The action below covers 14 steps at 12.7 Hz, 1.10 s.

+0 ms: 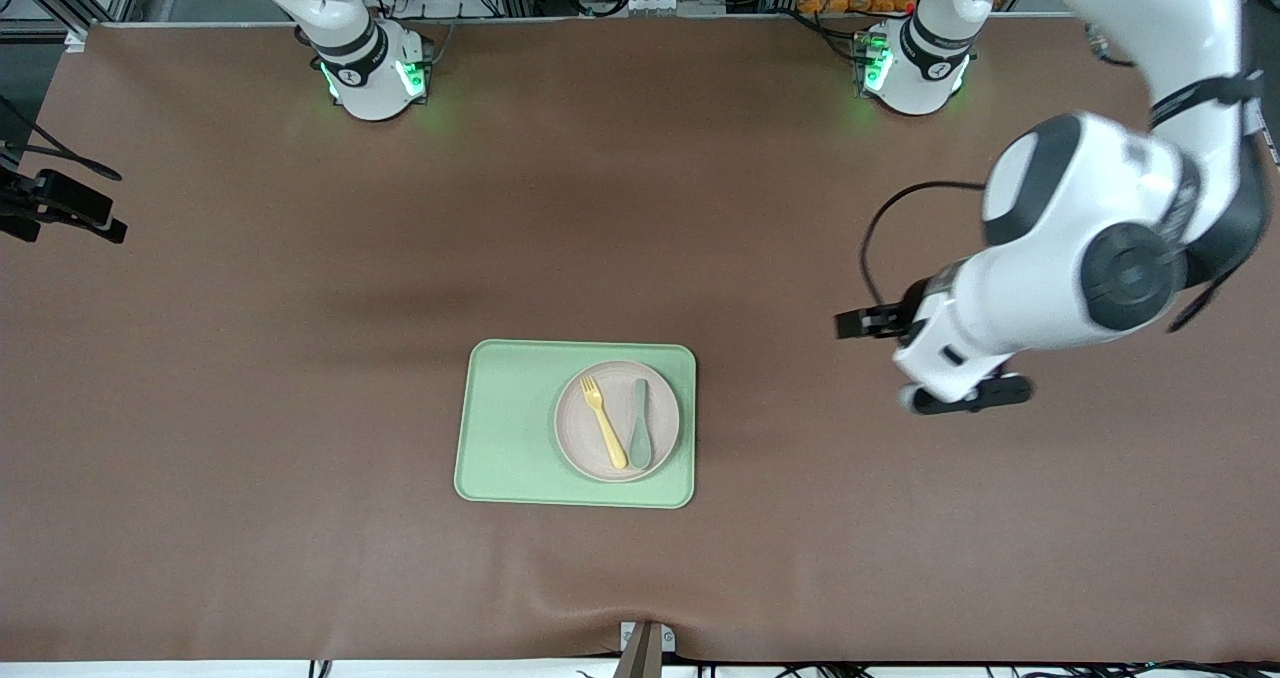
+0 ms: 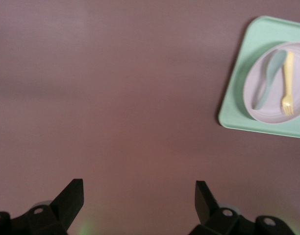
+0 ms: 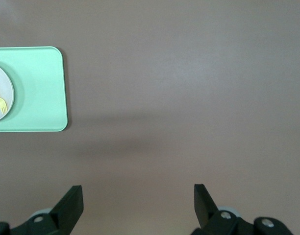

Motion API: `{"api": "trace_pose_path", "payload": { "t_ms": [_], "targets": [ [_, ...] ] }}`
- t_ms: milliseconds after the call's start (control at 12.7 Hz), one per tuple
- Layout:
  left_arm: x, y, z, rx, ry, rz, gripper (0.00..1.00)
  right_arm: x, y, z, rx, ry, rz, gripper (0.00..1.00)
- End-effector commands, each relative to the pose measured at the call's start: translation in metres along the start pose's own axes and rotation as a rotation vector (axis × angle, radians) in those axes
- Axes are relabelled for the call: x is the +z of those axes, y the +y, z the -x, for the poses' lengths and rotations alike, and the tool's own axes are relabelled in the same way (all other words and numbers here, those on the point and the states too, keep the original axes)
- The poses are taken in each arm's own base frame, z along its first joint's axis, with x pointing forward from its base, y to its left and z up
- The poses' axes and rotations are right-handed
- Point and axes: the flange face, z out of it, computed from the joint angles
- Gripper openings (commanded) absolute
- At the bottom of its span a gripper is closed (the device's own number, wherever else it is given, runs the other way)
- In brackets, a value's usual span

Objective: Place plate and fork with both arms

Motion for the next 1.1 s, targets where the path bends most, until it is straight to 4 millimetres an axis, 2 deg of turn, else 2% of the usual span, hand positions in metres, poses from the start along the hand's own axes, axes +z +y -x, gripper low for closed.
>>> {"api": "trace_pose_path", "payload": {
  "t_ms": [0,79,157,236,629,707,786,1021],
  "targets": [
    [-0.046,-0.041,0.031,-0.048,0.057,-0.022,1.0,-0.003,0.004,0.002,-0.009,0.0,-0.017,1.0],
    [-0.059,-0.056,0.038,-0.038,0.073,-0.017,1.0,-0.003,0.003,0.002,-0.011,-0.001,-0.017,1.0],
    [-0.066,-0.077,0.044,-0.004,0.084,-0.016,1.0,-0.003,0.003,0.003,-0.011,-0.002,-0.017,1.0],
    [-0.072,-0.09,0.049,0.012,0.102,-0.013,1.0,-0.003,0.003,0.002,-0.011,0.0,-0.019,1.0],
    [-0.093,-0.1,0.07,0.031,0.15,-0.053,1.0,-0.003,0.003,0.003,-0.011,-0.002,-0.019,1.0],
    [-0.096,-0.109,0.074,0.038,0.153,-0.054,1.0,-0.003,0.003,0.003,-0.011,-0.002,-0.019,1.0],
    [-0.098,-0.121,0.075,0.065,0.159,-0.056,1.0,-0.003,0.003,0.003,-0.01,-0.002,-0.019,1.0],
    [-0.092,-0.131,0.084,0.078,0.165,-0.068,1.0,-0.003,0.004,0.003,-0.008,-0.002,-0.019,1.0]
  ]
}}
